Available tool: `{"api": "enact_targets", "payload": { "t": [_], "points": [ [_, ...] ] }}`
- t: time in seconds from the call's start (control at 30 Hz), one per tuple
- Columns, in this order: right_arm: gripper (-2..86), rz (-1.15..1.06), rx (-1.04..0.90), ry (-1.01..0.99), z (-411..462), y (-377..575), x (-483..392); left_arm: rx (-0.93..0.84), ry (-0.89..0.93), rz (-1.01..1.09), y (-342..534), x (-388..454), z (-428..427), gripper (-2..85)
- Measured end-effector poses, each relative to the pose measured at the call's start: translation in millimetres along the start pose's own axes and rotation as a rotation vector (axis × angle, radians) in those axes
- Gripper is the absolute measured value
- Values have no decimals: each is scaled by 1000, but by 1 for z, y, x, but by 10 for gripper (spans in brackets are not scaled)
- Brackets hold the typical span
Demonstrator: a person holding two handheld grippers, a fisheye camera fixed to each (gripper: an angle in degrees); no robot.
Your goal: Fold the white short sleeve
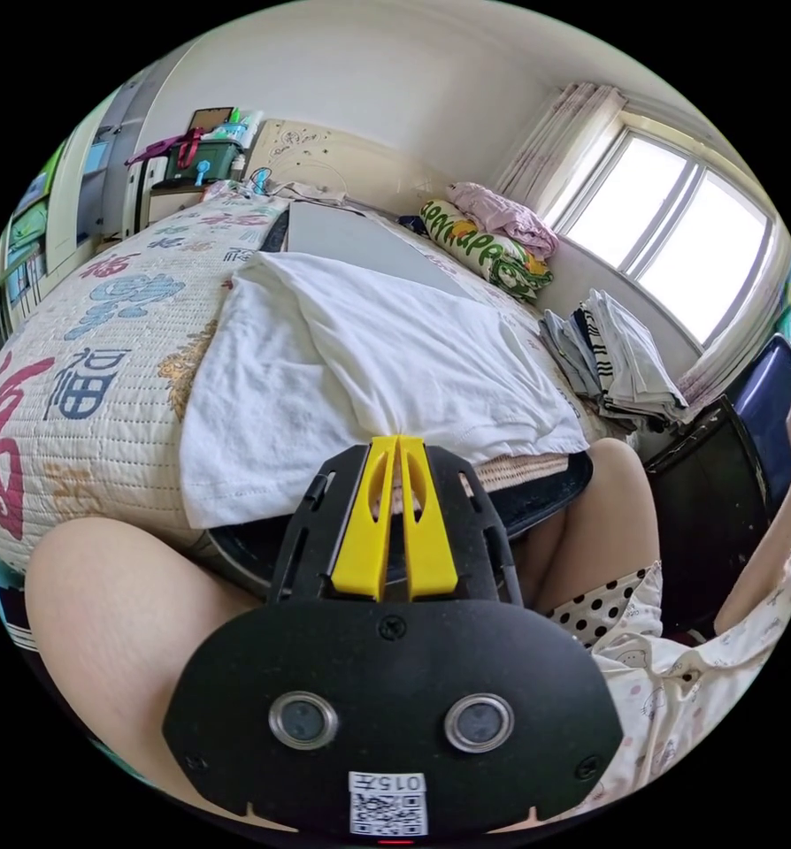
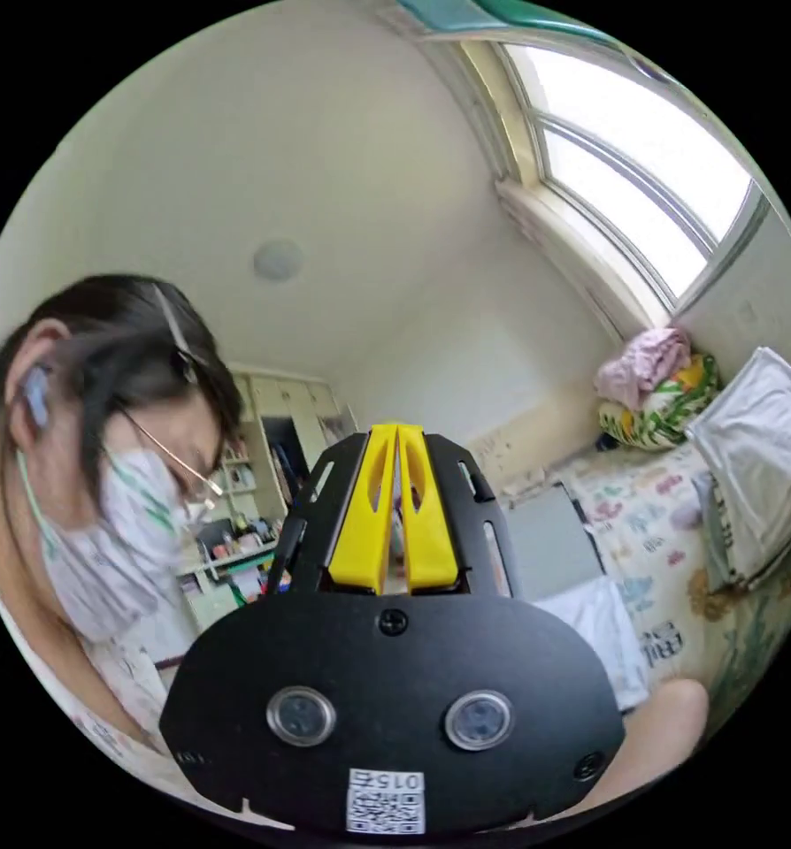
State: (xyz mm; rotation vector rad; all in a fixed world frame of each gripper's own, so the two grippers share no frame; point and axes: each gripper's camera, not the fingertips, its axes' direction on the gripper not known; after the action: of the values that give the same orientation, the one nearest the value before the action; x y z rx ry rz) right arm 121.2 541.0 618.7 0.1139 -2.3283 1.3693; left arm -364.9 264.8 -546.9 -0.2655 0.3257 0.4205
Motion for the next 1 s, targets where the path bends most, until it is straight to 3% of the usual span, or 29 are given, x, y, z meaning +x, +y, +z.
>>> {"api": "enact_targets", "payload": {
  "t": [0.07,0.23,0.33,0.5,0.87,0.97,1.0],
  "points": [
    [-5,27,82,-121,-6,-23,-36,9,3,-8,3,-3,5,-8],
    [-5,249,-18,-535,34,-41,-108,22,-17,14,13,-7,22,-8],
    [-5,371,-85,-663,58,-42,-136,27,2,5,20,-12,32,-8],
    [-5,376,-177,-790,89,-63,-191,26,30,24,32,-17,49,-8],
    [-2,278,-164,-777,142,-142,-214,8,46,43,56,-29,101,-8],
    [6,205,-96,-598,152,-153,-183,10,55,52,65,-30,114,-8],
    [13,178,-80,-447,157,-153,-164,13,67,60,70,-30,117,-8]
  ]
}}
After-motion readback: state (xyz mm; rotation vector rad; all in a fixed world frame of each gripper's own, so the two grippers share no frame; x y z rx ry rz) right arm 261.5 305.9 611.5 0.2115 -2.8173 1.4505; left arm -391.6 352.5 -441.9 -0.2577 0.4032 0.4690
